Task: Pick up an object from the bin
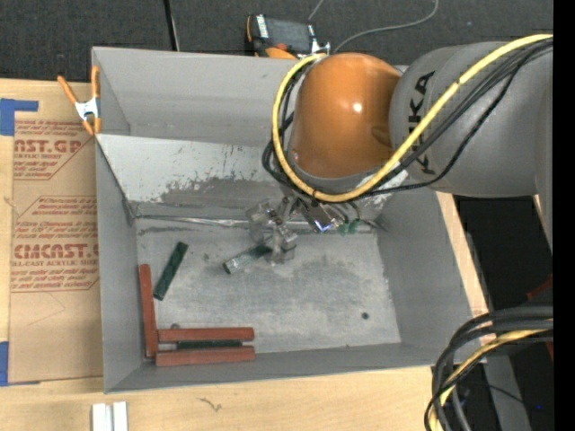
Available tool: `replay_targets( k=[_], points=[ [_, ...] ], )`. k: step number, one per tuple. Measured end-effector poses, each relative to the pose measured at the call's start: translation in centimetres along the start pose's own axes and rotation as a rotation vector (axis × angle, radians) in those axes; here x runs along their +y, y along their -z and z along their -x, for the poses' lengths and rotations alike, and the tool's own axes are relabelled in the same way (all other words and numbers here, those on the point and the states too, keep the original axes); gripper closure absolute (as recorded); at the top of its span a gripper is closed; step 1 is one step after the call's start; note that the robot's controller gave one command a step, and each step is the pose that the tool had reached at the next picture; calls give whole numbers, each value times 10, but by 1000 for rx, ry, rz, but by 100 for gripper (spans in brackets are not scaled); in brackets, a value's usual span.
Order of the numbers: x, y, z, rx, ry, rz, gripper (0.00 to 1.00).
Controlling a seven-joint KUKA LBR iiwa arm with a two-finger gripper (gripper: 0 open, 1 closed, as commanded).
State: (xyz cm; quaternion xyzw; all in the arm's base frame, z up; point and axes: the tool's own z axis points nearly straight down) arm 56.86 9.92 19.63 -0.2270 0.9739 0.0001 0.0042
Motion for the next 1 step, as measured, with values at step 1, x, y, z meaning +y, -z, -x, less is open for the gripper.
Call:
replay_targets(
  k=[1],
  points=[
    [78,44,14,0,209,4,100]
  ],
)
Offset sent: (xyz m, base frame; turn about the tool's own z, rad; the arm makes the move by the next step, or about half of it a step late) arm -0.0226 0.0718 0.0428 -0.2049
